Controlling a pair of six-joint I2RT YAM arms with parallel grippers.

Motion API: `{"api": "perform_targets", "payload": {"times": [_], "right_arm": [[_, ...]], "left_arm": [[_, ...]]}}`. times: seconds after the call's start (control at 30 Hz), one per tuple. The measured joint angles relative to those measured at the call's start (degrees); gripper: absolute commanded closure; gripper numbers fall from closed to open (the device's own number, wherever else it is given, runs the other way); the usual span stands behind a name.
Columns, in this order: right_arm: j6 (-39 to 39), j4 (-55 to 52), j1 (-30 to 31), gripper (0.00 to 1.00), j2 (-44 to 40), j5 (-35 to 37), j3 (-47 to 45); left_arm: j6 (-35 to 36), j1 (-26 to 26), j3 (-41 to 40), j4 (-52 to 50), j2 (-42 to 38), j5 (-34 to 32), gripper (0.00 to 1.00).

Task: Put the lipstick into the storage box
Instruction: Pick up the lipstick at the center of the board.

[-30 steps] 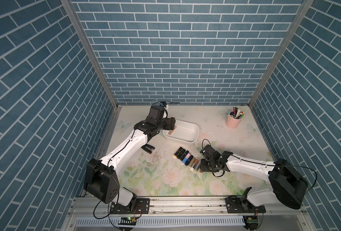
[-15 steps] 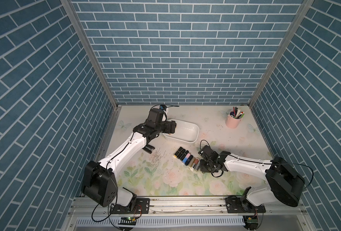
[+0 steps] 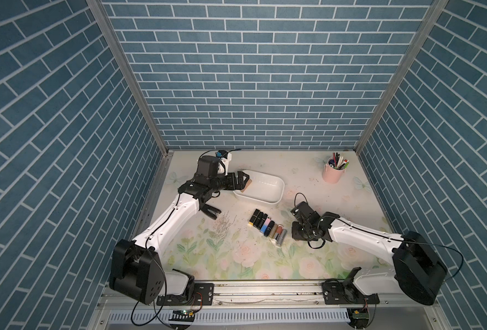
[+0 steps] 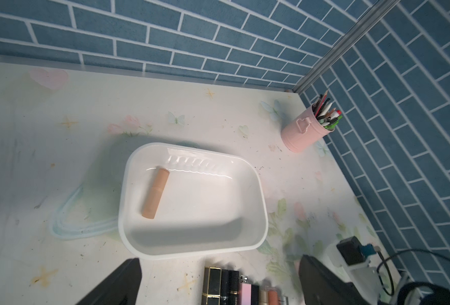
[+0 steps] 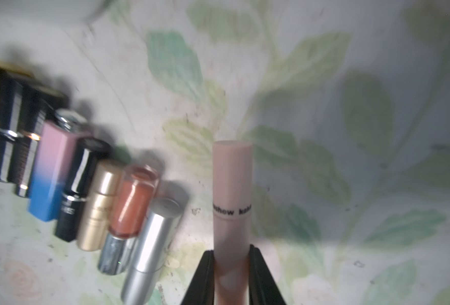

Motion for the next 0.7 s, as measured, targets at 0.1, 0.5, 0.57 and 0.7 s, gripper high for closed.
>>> {"api": "perform_targets", "payload": {"times": [0.1, 0.5, 0.57, 0.7], "right_arm": [[-3.7, 3.5, -3.0, 0.85, -3.5, -1.7, 3.1], [-11.8, 32.9, -7.1, 0.84, -0.6, -27.5, 9.1], [-11.9, 36.9, -7.3, 0.85, 0.3, -31.3, 9.6], [-11.7, 43.8, -7.3, 0.84, 1.1, -36.8, 9.6]], "left_arm": [[-3.1, 2.4, -2.7, 5.0, -0.5, 7.6, 0.0], [-8.5, 3.3, -4.4, 19.1, -1.7, 28.2, 0.0], [-8.7, 3.3, -4.3, 19.9, -1.9, 29.7, 0.0], [-9.0, 3.3, -4.0, 21.0, -1.9, 31.5, 0.01]]}}
